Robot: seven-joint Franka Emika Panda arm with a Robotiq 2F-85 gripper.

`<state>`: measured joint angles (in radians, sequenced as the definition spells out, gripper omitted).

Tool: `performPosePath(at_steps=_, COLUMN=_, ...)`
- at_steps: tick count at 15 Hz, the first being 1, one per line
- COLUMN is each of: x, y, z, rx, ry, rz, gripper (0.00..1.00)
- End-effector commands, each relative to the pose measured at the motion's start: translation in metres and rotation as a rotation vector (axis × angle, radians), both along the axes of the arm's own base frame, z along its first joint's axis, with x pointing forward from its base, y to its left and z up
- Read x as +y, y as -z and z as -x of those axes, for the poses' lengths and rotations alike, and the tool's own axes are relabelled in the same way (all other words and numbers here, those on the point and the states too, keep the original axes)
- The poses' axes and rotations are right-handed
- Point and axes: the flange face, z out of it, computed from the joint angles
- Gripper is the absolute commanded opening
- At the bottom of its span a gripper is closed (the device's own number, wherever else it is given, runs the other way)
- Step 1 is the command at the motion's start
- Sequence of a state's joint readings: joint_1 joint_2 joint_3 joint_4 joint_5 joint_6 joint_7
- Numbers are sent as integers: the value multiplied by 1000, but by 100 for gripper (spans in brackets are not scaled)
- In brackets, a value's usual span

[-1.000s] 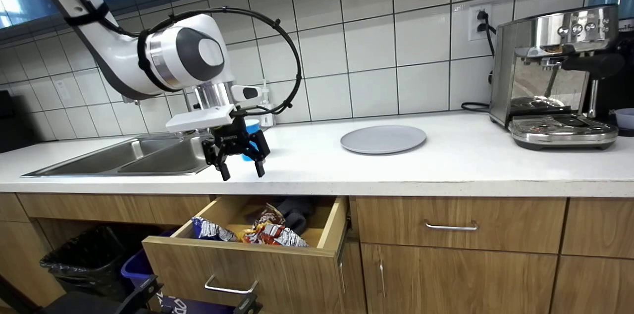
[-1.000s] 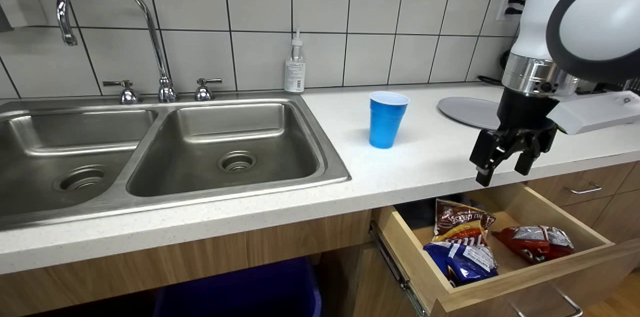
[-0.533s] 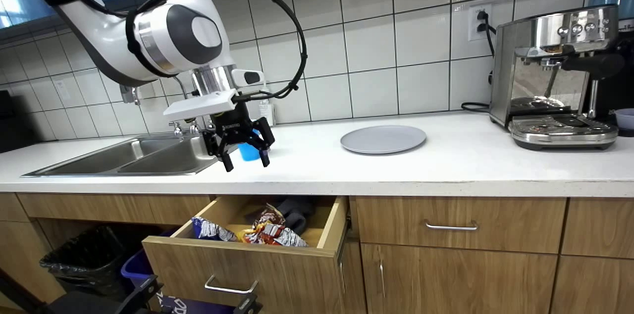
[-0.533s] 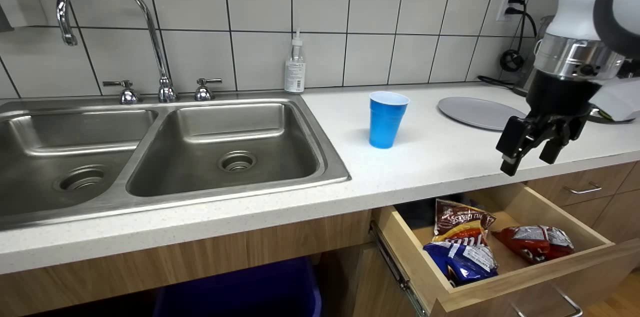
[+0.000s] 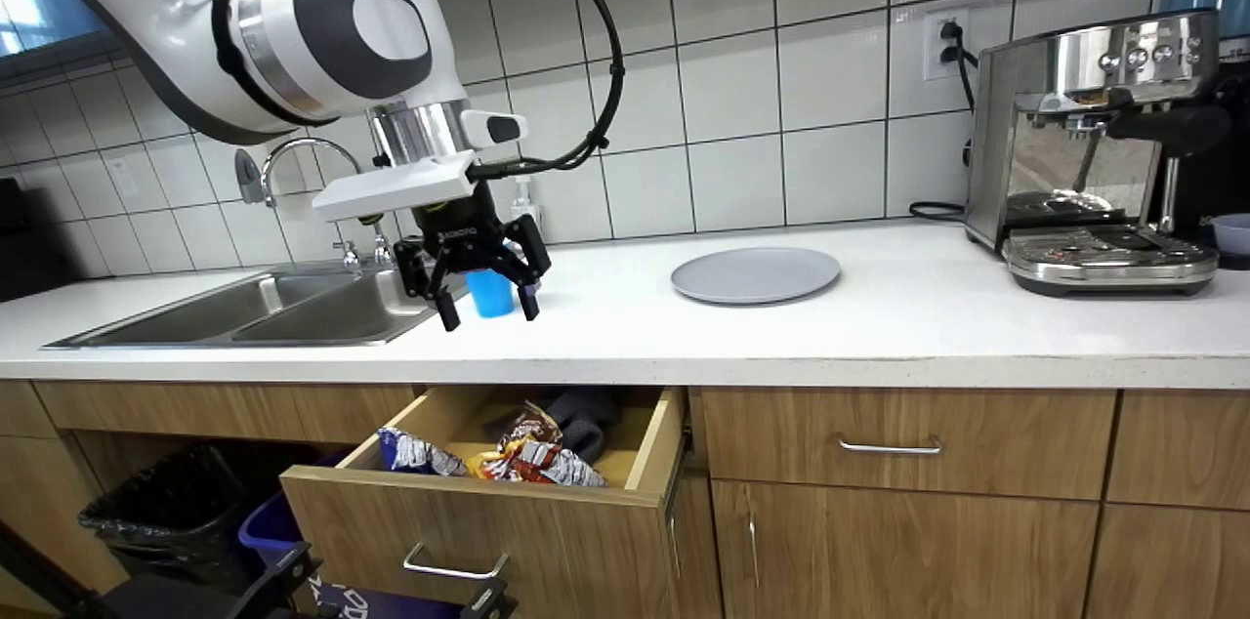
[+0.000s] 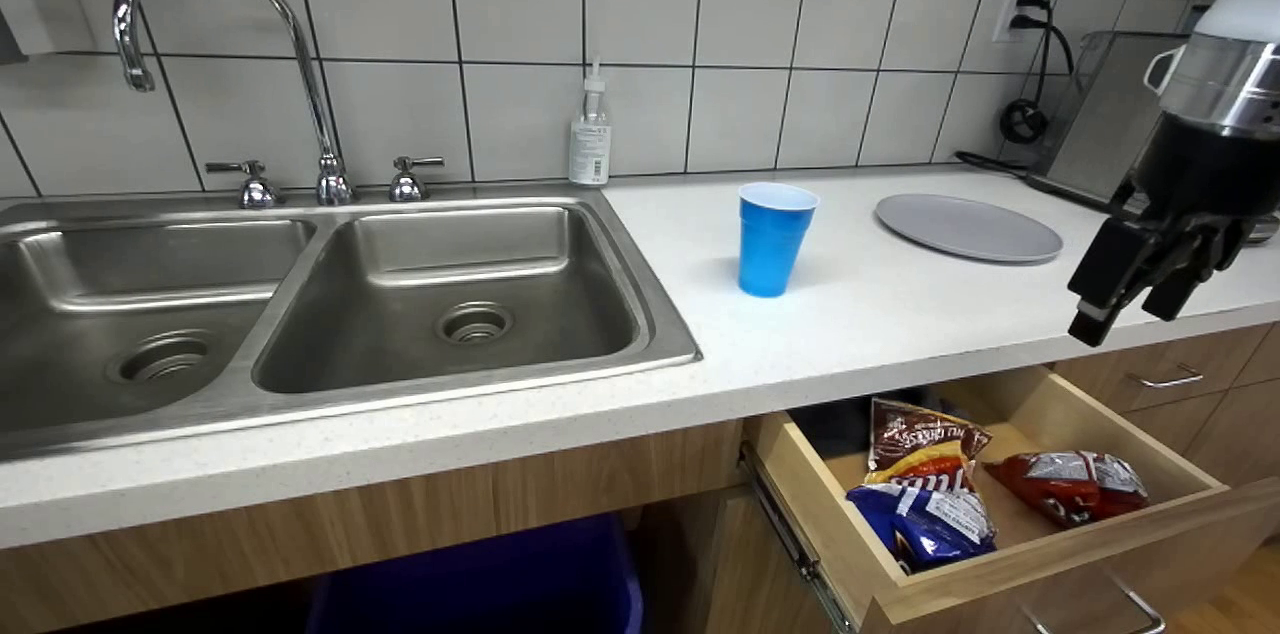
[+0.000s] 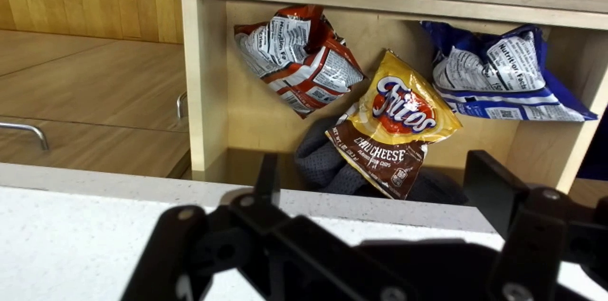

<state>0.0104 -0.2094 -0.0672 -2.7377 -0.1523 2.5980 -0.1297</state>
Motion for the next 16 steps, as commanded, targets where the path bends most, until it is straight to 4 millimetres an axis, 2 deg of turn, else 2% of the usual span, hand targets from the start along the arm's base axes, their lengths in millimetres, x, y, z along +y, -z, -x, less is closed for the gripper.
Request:
performPosePath(at_steps=1, x=-3, y=-9, z=27, rx=10, ry=-30, rz=-33, gripper=100)
performPosePath(at_steps=2, x=-4, y=-9, z=32, rx=13, ry=-30, rz=-33, gripper=100)
performPosePath(at_steps=3, x=-5, y=-14, z=19, rx=22, ry=-29, rz=-38, gripper=100)
performPosePath(at_steps=7, x=-10, y=-14, z=25, rx=62, ry=1, rz=-22, gripper=100)
performPosePath(at_steps=16, x=-16, y=9, z=48, rx=277, ry=23, rz=-39, gripper=100)
